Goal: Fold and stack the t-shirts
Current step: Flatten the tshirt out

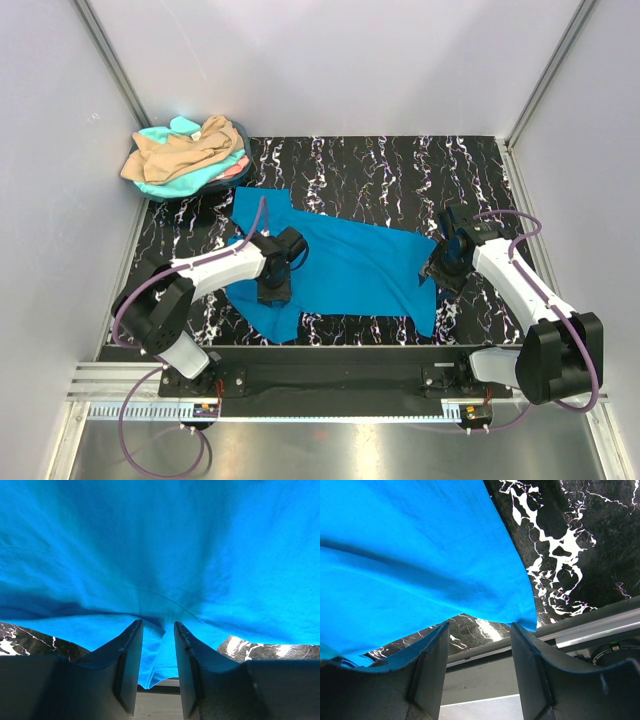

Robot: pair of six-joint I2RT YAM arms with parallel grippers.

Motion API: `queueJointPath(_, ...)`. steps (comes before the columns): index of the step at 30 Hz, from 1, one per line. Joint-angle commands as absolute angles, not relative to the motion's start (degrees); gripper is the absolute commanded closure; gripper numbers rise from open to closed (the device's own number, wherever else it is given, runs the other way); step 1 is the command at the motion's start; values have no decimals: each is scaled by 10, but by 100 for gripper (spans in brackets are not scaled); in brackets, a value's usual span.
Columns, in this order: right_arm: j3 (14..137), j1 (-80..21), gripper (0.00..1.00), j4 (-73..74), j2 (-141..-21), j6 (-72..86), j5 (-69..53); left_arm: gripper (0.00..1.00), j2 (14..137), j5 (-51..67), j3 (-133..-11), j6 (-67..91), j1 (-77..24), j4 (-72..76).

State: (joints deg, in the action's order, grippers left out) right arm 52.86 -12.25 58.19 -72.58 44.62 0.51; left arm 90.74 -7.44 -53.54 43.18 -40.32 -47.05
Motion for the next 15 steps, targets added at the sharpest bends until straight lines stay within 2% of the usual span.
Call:
queueJointPath(1,532,-122,42,580,-721,456,7,64,908,-84,-539,432,-405,-465)
queueJointPath(8,529,-122,42,578,-723,459,9,75,911,-80,-529,430,-405,-461)
queueJointPath(11,531,-122,41,580,-723,459,10,85,911,-80,-530,427,-405,-461)
queueJointPath(13,533,-122,41,582,-723,459,10,86,913,-81,-529,426,-405,-460)
queueJointPath(15,534,-122,41,582,-722,457,11,78,917,-82,-529,425,-405,-459)
